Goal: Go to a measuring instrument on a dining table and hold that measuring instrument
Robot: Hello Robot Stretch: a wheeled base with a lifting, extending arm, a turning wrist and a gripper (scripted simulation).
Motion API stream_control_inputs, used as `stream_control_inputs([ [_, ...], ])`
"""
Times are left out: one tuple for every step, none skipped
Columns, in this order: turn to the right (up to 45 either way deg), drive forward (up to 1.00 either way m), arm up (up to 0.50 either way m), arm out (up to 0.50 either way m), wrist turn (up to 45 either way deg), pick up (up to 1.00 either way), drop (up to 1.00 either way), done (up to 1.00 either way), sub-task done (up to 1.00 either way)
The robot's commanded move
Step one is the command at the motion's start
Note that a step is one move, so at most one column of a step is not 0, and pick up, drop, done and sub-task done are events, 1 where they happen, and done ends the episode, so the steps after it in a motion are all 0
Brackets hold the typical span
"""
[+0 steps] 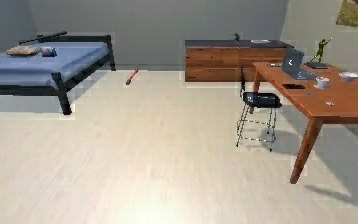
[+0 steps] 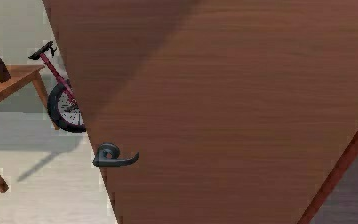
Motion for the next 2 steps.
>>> stream_control_inputs([
  [3.0, 0.00, 0.00, 0.00, 0.0, 0.00, 0.00, 0.00, 0.00],
  [0.0, 0.50, 0.00, 0.00, 0.0, 0.00, 0.00, 0.00, 0.00],
])
